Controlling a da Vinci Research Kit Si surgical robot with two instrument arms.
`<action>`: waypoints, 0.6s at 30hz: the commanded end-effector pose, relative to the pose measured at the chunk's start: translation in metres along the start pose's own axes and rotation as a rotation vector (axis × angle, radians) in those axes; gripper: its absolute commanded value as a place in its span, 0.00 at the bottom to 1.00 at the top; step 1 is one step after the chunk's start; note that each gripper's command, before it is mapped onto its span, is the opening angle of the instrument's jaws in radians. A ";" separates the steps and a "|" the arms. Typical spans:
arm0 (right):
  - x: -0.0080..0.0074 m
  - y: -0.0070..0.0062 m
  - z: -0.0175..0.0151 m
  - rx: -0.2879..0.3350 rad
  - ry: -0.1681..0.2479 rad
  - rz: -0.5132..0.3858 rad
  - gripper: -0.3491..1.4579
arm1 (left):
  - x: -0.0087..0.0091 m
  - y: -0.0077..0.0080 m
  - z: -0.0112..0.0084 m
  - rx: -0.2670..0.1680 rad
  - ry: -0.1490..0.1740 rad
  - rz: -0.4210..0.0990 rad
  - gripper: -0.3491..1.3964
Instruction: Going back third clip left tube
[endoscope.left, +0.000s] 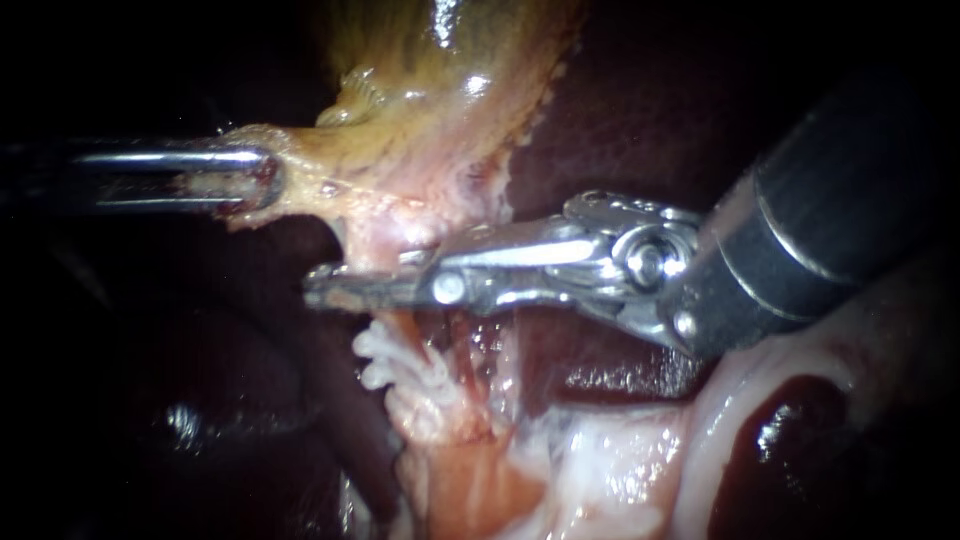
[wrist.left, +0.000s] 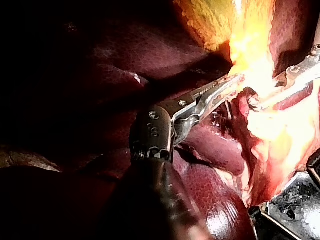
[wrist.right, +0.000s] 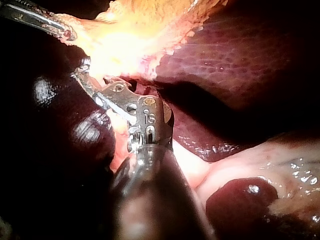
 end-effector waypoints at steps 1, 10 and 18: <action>-0.0001 0.0002 0.0000 0.016 -0.012 -0.001 0.09 | 0.0000 0.0000 0.0000 0.000 0.000 0.000 0.00; -0.0015 0.0027 0.0016 0.024 -0.004 -0.046 0.45 | -0.0001 0.0000 0.0000 0.000 0.000 0.000 0.00; -0.0038 0.0060 0.0011 0.044 -0.019 -0.214 0.47 | -0.0002 -0.0001 0.0001 0.000 0.000 0.001 0.00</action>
